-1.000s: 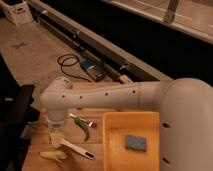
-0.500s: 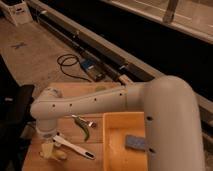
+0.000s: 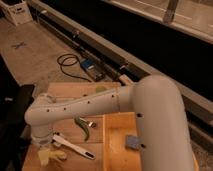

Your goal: Place banana in plastic cup

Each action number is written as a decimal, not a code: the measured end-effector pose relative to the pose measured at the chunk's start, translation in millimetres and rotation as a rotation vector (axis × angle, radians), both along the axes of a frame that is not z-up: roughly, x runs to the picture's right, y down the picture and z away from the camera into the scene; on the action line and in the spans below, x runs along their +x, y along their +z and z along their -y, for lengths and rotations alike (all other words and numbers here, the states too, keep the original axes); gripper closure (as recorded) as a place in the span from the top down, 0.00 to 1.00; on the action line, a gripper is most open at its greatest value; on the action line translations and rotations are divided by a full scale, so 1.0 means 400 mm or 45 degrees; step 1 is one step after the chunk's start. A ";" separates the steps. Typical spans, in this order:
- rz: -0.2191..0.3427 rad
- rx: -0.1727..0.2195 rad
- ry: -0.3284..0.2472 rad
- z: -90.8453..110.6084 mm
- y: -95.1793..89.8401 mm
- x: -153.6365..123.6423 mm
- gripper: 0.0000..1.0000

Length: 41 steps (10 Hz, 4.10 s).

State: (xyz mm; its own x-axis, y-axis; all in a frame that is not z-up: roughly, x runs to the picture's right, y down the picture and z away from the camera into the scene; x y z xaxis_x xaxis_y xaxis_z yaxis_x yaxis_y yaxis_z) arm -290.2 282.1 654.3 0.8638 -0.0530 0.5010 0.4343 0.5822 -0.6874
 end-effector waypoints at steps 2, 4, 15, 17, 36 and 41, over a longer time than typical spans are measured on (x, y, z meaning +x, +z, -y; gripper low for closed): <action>-0.018 0.000 -0.003 0.003 0.005 0.000 0.71; -0.032 -0.035 0.005 -0.025 0.035 -0.006 0.71; -0.133 -0.170 0.005 -0.149 0.150 0.008 0.35; -0.122 -0.153 -0.007 -0.146 0.148 -0.007 0.16; -0.035 0.405 0.517 0.472 0.045 0.314 0.00; -0.029 0.418 0.575 0.527 0.077 0.357 0.00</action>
State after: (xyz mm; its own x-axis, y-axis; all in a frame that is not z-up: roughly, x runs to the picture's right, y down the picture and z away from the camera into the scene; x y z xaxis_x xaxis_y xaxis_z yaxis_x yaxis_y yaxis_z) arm -147.3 71.2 685.3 0.8472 0.1748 0.5018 0.0795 0.8920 -0.4449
